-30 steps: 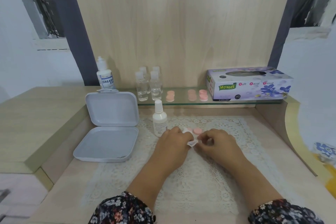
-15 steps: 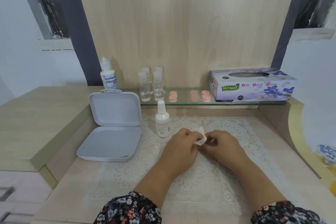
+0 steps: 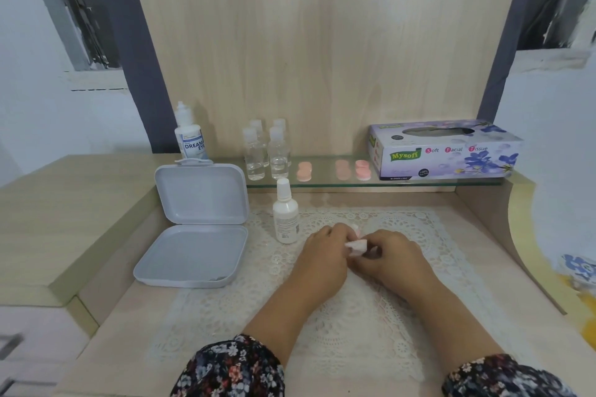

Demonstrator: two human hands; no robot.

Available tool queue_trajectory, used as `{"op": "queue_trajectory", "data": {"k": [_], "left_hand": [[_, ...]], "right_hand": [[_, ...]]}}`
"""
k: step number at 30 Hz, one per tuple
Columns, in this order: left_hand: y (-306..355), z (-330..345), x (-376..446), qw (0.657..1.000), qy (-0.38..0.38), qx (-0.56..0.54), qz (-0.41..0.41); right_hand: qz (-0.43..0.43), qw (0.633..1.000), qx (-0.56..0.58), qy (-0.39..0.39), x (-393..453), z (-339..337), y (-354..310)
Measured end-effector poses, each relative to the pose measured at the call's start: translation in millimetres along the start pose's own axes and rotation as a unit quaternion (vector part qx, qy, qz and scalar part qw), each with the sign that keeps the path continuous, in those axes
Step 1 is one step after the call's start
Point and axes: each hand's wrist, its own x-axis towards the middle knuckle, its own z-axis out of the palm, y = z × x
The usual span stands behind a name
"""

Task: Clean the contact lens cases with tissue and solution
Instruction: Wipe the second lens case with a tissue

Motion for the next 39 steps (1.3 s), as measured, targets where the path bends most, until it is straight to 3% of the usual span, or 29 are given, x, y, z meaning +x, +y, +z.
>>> {"op": "queue_trajectory", "data": {"k": [4, 6, 8, 11, 14, 16, 18, 20, 23, 25, 32, 39], "left_hand": [[2.2, -8.2, 1.9, 0.961, 0.111, -0.237, -0.088], [-1.4, -13.1, 1.5, 0.942, 0.170, -0.273, -0.093], [-1.3, -14.2, -0.6, 0.940, 0.171, -0.281, -0.086], [-1.3, -11.1, -3.3, 0.961, 0.149, -0.223, -0.068], [-3.5, -8.4, -6.3, 0.986, 0.145, -0.081, 0.010], [-8.1, -7.0, -5.0, 0.971, 0.197, 0.047, 0.130], [-13.4, -4.1, -3.6, 0.942, 0.240, 0.095, 0.216], [-12.8, -3.7, -5.6, 0.950, 0.207, 0.076, 0.220], [-7.3, -4.0, -10.1, 0.988, 0.092, -0.057, 0.108], [-5.6, -3.8, -7.5, 0.993, 0.074, -0.078, 0.047], [-19.9, 4.2, -1.8, 0.992, 0.076, 0.055, 0.087], [-17.9, -8.2, -4.6, 0.989, 0.002, 0.123, 0.084]], "right_hand": [[0.013, 1.000, 0.001, -0.011, 0.9, -1.1, -0.6], [0.018, 1.000, 0.006, -0.013, 1.3, -1.3, -1.2], [0.021, 1.000, 0.005, -0.011, 1.9, -1.6, -1.2], [0.021, 1.000, 0.006, -0.010, 1.3, -1.5, -1.1], [0.020, 1.000, 0.014, -0.011, 0.3, -1.1, -1.2], [0.022, 1.000, 0.015, -0.014, 0.1, -1.7, -1.5], [0.022, 1.000, 0.015, -0.015, 0.4, -1.9, -0.9], [0.014, 1.000, 0.012, -0.014, 0.3, -1.7, -0.3], [0.006, 1.000, 0.001, -0.009, 0.6, -1.5, -0.8], [0.005, 1.000, 0.002, -0.009, 0.8, -1.5, -1.3], [0.011, 0.999, 0.026, -0.015, 0.8, -0.4, 0.1], [0.010, 0.999, 0.028, -0.024, 1.5, -2.4, -0.5]]}}
